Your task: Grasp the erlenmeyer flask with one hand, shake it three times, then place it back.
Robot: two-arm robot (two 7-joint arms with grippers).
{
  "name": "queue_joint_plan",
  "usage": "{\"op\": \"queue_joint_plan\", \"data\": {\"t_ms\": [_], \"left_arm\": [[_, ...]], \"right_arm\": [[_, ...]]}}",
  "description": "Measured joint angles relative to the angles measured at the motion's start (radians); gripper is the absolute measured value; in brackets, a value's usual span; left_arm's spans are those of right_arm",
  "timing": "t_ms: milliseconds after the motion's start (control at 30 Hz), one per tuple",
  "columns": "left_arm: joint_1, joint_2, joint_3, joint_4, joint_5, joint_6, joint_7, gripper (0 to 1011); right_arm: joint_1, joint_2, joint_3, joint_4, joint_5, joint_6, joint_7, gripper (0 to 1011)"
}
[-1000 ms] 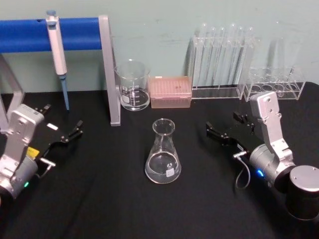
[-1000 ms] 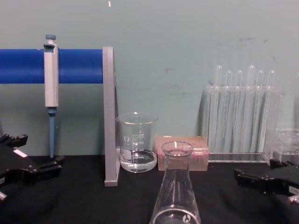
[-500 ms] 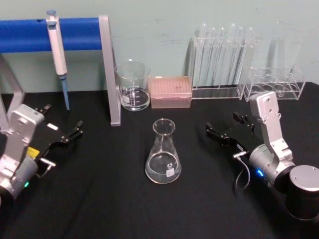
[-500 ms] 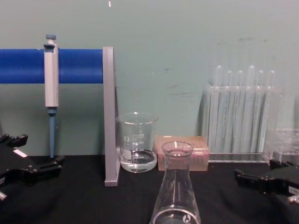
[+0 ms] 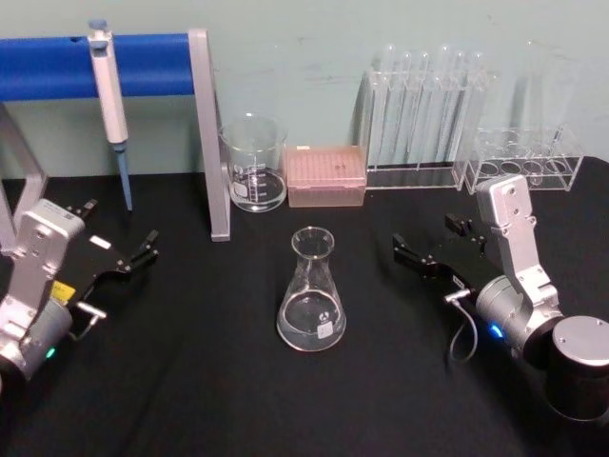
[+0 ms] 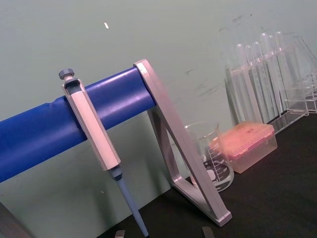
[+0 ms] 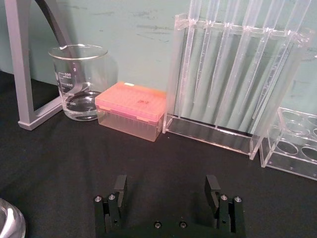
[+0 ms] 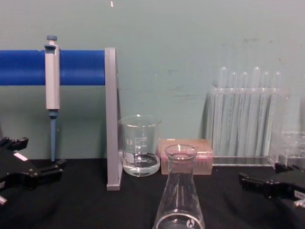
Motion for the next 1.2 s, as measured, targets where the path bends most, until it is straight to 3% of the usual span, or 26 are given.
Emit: {"op": "queue_joint_plan", "data": {"t_ms": [1200], "left_arm": [[0.0, 0.0, 0.0, 0.0, 0.0, 0.0, 0.0, 1001]], "right_arm": [[0.0, 0.0, 0.0, 0.0, 0.001, -0.001, 0.0, 1000]]}}
